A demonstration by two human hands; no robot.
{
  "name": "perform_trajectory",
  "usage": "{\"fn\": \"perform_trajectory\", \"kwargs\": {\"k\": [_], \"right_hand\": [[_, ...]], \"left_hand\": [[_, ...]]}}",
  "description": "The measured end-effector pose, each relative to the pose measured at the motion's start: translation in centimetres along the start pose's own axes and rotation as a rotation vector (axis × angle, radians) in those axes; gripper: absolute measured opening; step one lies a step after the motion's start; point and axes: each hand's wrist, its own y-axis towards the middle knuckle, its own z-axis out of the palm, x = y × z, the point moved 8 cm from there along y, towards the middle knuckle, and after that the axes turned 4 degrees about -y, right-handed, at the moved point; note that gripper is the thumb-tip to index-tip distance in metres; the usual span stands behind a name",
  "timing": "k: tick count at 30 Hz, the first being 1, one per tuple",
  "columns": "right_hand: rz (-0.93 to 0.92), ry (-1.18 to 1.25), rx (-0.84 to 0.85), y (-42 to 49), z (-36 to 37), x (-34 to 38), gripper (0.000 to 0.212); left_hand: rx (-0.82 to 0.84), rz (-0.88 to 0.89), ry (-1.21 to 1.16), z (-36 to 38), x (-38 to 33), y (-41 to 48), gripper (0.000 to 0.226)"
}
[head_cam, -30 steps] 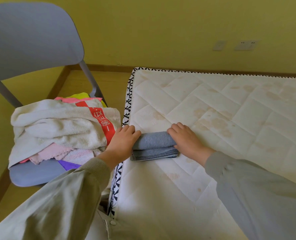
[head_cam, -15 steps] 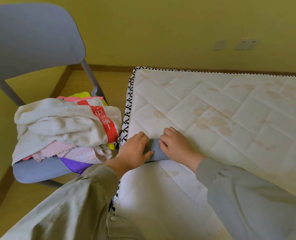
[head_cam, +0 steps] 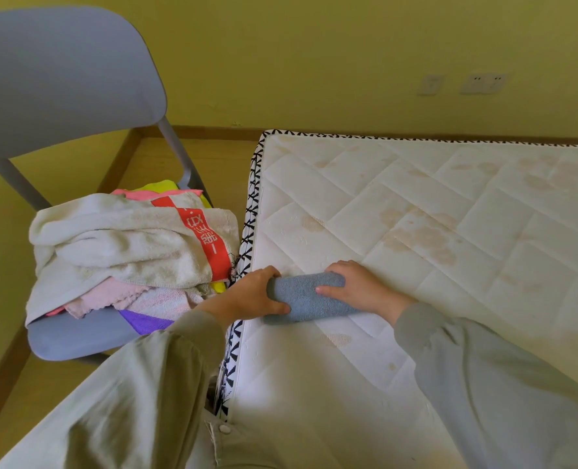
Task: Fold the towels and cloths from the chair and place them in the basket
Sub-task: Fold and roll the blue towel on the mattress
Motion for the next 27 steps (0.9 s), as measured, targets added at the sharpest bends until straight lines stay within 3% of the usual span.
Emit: {"fn": "perform_trajectory", "kwargs": {"k": [5,9,12,16,19,22,25,27], "right_hand": [[0.137,0.198,0.255,-0.9,-0.4,-1.0,0.047],[0.185,0.289,0.376,-1.5,0.2,-1.6,0.055],[0.244,0.545,0.357,-2.1,0.1,-1.9,0.048],[0.289,0.907,0.293,-2.3,-0.6,-2.0,0.047],[0.316,1.160,0.241,-2.0,-1.5,-1.9,0.042],[0.338,1.351,0.230,-1.2,-2.1,-1.5,0.046],[0.396,1.386,0.185,-0.2,-2.8,-1.9,0.045],[0.432,1.385,0.177,0.7,-3.5,-2.1,0.039]], "left_hand": [[0.055,-0.109,-0.005,-0.1,1.2,-0.4,0.066],[0.018,-0.129,-0.310,0.2,1.6,-0.8,0.050],[0.055,-0.145,-0.467,0.2,1.6,-1.3,0.044],[0.030,-0.119,-0.585,-0.3,1.7,-1.5,0.061],[0.018,-0.084,-0.854,-0.9,0.8,-0.9,0.071],[-0.061,-0.100,-1.052,-2.4,0.3,0.3,0.058],[-0.139,-0.131,-1.138,-4.0,0.1,1.9,0.036],[-0.151,-0.145,-1.173,-4.5,0.0,3.2,0.034]]}}
